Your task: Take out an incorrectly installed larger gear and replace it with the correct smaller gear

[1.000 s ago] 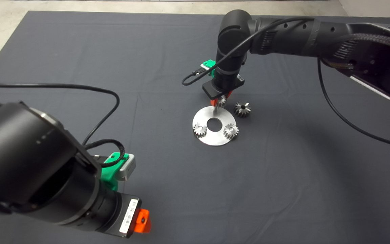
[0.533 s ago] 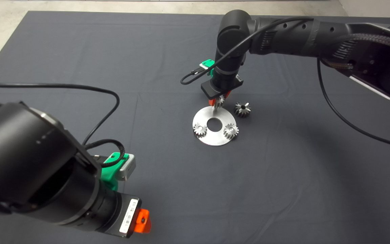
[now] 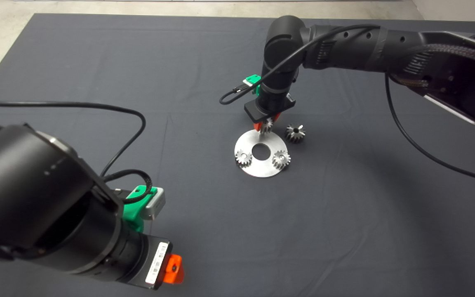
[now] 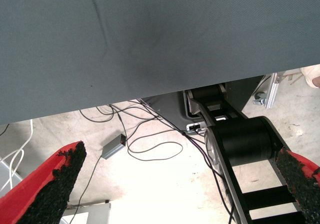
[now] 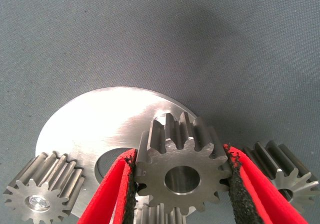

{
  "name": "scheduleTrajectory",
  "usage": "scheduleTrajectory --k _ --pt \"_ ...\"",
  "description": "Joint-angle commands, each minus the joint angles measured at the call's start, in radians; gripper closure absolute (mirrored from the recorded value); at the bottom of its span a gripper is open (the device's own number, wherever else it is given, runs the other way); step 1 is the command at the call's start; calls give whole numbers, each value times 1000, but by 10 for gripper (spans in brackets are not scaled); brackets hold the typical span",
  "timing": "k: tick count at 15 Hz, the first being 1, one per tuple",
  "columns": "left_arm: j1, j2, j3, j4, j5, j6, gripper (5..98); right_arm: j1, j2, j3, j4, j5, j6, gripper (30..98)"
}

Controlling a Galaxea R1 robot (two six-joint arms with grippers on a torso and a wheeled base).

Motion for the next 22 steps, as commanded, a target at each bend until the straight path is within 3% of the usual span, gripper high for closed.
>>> scheduleTrajectory --k 1,5,11,18,20,22 --pt "-16 2 15 -18 3 -3 55 26 8 7 -21 18 8 880" --pt "-16 2 17 -18 4 -3 55 26 8 7 -19 48 8 880" --pt "-16 2 17 -18 4 -2 55 26 10 11 -19 50 27 880" --pt "-16 2 17 -18 3 -2 55 28 13 33 -19 34 23 881" --pt "-15 2 17 -18 4 -2 55 29 13 40 -20 8 22 880" --pt "-16 2 17 -18 4 -2 55 29 11 41 -21 0 22 881"
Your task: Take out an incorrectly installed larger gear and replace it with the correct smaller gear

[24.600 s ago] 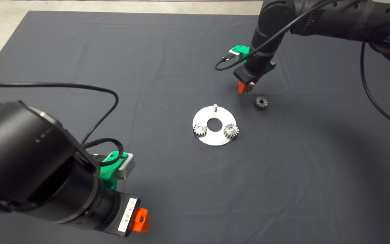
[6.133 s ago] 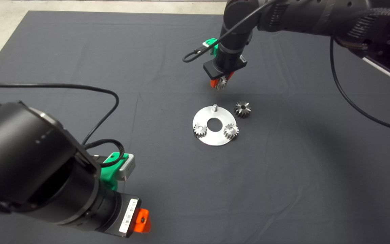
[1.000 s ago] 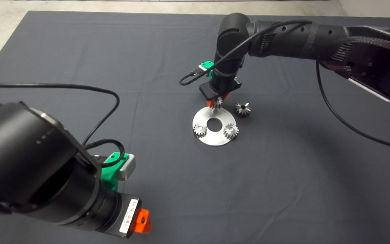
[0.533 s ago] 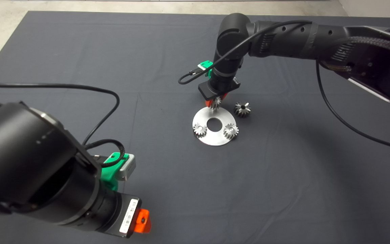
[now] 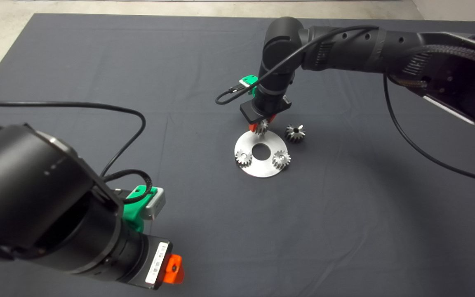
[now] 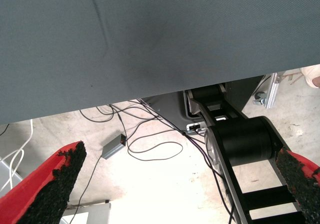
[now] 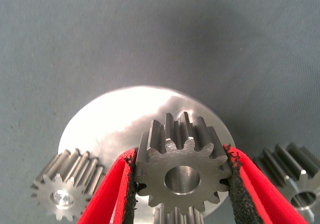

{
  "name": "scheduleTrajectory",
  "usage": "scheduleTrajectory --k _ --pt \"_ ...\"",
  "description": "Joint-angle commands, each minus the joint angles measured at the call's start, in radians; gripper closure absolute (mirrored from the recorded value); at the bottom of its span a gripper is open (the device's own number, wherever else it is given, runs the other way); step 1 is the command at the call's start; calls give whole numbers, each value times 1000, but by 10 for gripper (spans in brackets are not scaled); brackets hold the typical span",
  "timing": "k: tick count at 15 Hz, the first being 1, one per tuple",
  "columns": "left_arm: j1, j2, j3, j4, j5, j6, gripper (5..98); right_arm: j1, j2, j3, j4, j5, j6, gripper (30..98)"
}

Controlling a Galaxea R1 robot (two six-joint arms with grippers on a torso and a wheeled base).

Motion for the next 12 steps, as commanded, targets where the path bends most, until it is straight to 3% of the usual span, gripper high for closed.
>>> scheduleTrajectory --k 1,5,12 --pt "-16 2 16 -17 3 -2 55 30 9 11 -21 -33 0 881" --pt "-16 2 16 -17 3 -2 55 32 9 19 -23 -69 -4 881" --pt "-16 4 17 -17 3 -2 55 30 9 17 -31 -67 -2 881"
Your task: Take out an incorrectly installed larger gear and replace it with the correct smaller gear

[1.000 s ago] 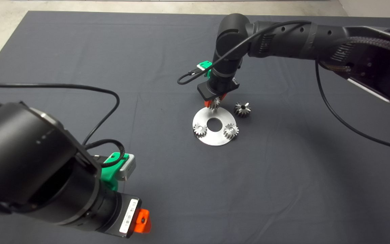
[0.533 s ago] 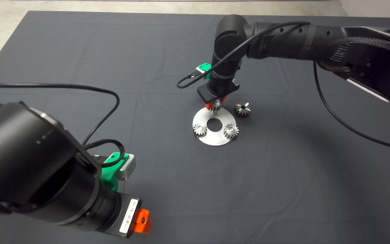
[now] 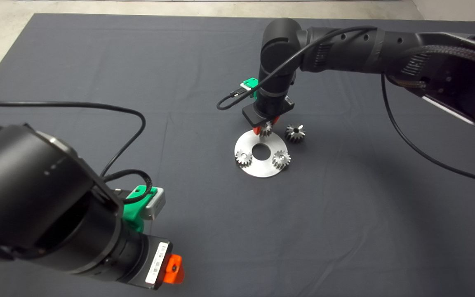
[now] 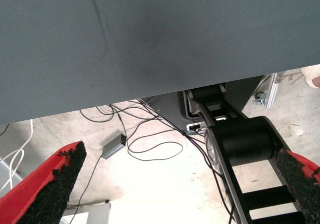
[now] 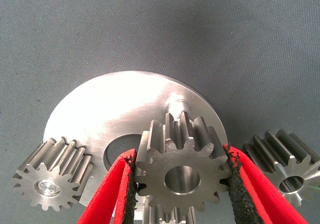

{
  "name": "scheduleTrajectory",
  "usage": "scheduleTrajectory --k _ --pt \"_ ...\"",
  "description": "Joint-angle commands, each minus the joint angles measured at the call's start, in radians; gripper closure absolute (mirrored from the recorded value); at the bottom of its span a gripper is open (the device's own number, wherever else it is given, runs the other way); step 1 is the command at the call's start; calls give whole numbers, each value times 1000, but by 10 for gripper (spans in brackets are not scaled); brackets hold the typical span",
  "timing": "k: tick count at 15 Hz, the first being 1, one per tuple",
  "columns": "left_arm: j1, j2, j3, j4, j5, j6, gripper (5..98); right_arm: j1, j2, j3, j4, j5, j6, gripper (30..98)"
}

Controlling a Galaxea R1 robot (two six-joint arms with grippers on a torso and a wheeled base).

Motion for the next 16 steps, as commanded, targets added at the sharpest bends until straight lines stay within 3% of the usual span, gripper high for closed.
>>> scheduleTrajectory --k 1,16 --pt "-16 7 17 -18 3 -2 55 29 8 5 -43 -14 0 881" --pt "-16 8 17 -18 3 1 55 29 3 4 -53 0 5 881"
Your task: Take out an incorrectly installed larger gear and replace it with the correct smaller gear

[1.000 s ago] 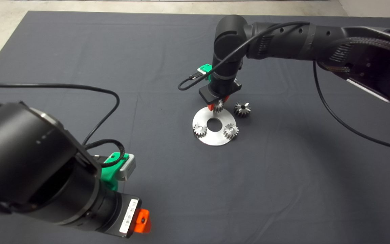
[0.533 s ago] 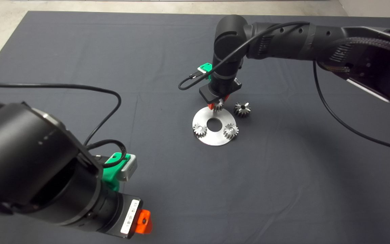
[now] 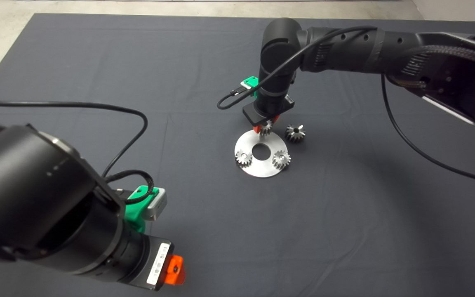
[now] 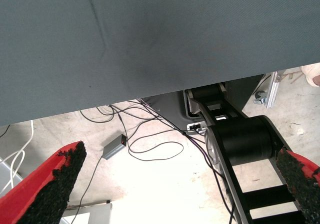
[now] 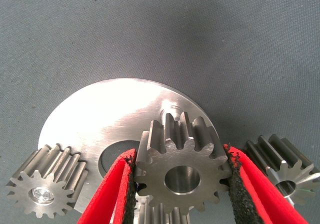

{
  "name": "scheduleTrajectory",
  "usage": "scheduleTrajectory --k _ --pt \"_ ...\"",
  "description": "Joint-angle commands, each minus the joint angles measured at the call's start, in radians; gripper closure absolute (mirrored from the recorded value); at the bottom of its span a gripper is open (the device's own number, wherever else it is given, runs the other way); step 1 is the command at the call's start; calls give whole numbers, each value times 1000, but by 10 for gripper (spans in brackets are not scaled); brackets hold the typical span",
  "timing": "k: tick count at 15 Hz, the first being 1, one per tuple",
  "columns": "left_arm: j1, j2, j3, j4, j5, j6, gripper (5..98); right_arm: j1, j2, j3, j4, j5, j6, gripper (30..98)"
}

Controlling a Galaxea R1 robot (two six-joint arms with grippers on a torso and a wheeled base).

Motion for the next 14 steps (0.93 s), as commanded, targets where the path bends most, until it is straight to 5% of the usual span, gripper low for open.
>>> scheduleTrajectory --k 1,14 --pt "-16 1 17 -18 3 1 55 29 0 4 -29 -1 4 880" --pt "-16 1 17 -21 3 2 55 26 6 -1 -32 1 4 881"
